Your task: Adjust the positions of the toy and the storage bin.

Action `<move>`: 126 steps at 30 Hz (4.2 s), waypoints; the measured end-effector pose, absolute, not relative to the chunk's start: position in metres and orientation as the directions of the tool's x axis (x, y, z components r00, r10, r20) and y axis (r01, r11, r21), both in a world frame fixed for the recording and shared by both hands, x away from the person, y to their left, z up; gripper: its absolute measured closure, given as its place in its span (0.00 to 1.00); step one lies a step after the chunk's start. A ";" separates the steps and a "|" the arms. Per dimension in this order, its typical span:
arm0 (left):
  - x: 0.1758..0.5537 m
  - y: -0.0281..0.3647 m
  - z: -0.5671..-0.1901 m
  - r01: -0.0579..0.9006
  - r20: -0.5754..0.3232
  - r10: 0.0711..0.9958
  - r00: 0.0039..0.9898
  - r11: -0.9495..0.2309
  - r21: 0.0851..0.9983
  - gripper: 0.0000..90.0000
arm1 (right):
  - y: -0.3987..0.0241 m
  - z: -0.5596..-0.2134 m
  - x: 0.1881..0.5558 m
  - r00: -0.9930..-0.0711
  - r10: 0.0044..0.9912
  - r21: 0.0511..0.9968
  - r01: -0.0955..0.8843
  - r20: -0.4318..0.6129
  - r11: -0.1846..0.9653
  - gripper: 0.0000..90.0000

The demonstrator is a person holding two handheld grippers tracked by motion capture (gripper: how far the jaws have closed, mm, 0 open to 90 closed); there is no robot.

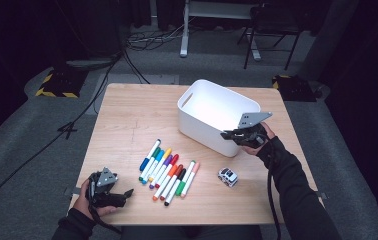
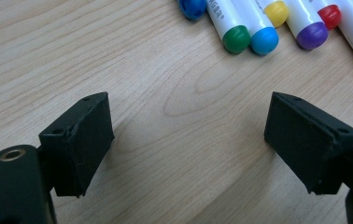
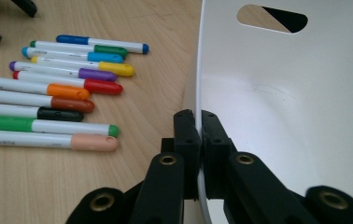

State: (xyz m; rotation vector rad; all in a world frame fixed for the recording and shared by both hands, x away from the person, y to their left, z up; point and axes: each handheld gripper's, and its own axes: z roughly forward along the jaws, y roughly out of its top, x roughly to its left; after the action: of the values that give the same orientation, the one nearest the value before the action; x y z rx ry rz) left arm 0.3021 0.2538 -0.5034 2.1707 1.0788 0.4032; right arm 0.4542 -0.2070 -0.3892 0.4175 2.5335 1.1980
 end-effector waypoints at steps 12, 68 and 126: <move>0.302 0.254 -0.503 0.583 -0.018 0.792 0.611 -0.434 0.687 0.18 | -0.202 -0.389 0.441 -0.931 0.330 0.801 0.078 -0.154 0.593 0.86; 0.300 0.224 -0.503 0.558 -0.011 0.758 0.652 -0.470 0.684 0.19 | -0.282 -0.371 0.480 -0.503 0.864 0.864 0.430 -0.013 0.263 0.40; 0.298 0.225 -0.503 0.537 -0.021 0.719 0.695 -0.499 0.680 0.16 | -0.271 -0.493 0.348 -0.858 0.510 0.733 0.307 -0.064 0.607 0.22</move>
State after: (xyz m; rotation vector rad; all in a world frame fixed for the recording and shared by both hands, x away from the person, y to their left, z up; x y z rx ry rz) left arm 0.2984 0.2253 -0.5029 2.2261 0.9548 0.3482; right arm 0.3478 -0.2706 -0.4932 0.6682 2.5684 1.0976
